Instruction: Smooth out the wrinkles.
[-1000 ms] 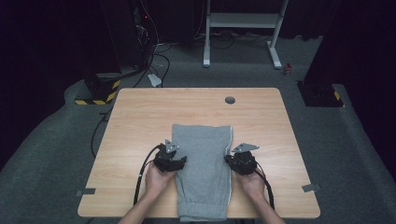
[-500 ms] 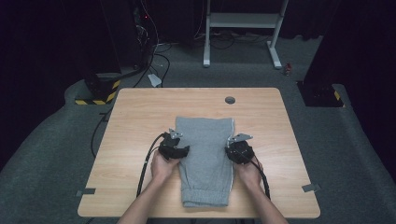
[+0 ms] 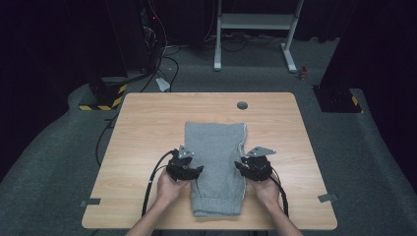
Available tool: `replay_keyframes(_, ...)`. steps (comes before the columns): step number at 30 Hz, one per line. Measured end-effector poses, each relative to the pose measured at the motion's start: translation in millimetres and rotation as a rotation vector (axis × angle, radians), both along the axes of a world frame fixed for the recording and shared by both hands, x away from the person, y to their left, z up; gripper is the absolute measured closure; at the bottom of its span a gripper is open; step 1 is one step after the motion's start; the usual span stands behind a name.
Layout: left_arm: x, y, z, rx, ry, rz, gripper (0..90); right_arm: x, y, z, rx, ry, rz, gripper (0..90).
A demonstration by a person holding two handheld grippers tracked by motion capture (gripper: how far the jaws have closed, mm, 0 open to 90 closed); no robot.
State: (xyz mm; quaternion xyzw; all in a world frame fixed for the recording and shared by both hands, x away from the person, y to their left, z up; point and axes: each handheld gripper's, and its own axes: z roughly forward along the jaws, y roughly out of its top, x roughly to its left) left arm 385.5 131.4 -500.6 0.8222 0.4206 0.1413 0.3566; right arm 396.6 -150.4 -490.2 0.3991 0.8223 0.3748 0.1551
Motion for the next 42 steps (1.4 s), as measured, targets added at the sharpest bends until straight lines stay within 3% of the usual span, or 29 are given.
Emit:
replay_keyframes(3, -4.3, -0.2, -6.2, 0.013, 0.007, 0.005, 41.9, -8.6, 3.9, -8.3, 0.001, 0.033, 0.024, 66.2)
replay_keyframes(5, -4.0, 1.1, -10.9, 0.030, 0.020, 0.018, 42.9, -10.5, 6.6, -14.3, -0.033, 0.043, 0.034, 66.2)
replay_keyframes(8, -2.7, 0.2, -13.4, 0.048, -0.002, 0.021, 44.2, -11.3, 5.2, -20.3, -0.025, 0.050, 0.022, 67.0)
replay_keyframes(9, -2.1, -1.2, -14.5, 0.070, -0.024, 0.014, 44.5, -10.7, 5.0, -21.0, -0.027, 0.043, 0.023, 67.5)
replay_keyframes(15, 11.0, 0.4, -16.5, 0.066, -0.043, 0.035, 44.4, -2.7, 10.2, -25.4, -0.083, -0.024, 0.015, 67.8)
replay_keyframes(22, 17.6, -1.2, -17.5, 0.058, -0.050, 0.056, 44.4, 4.8, 11.5, -24.4, -0.077, -0.009, -0.014, 63.8)
replay_keyframes(29, 14.8, -0.2, -17.1, 0.060, -0.047, 0.042, 44.1, -4.1, 9.4, -23.1, -0.133, -0.035, -0.011, 56.3)
replay_keyframes(35, 8.3, 1.4, -16.3, 0.064, -0.041, 0.020, 43.8, -5.9, -2.1, -22.8, -0.101, 0.012, -0.021, 51.5)
replay_keyframes(38, 6.3, 1.3, -14.0, 0.062, -0.014, 0.007, 43.4, -7.2, -5.9, -21.7, -0.082, 0.042, -0.027, 49.8)
replay_keyframes(40, 7.0, 3.3, -10.4, 0.037, -0.009, 0.011, 42.0, -8.2, -7.4, -18.6, -0.071, 0.049, -0.034, 49.5)
replay_keyframes(42, 8.9, 8.1, -7.2, -0.016, -0.014, 0.033, 41.5, -8.3, -10.3, -14.6, -0.038, 0.039, -0.039, 49.6)
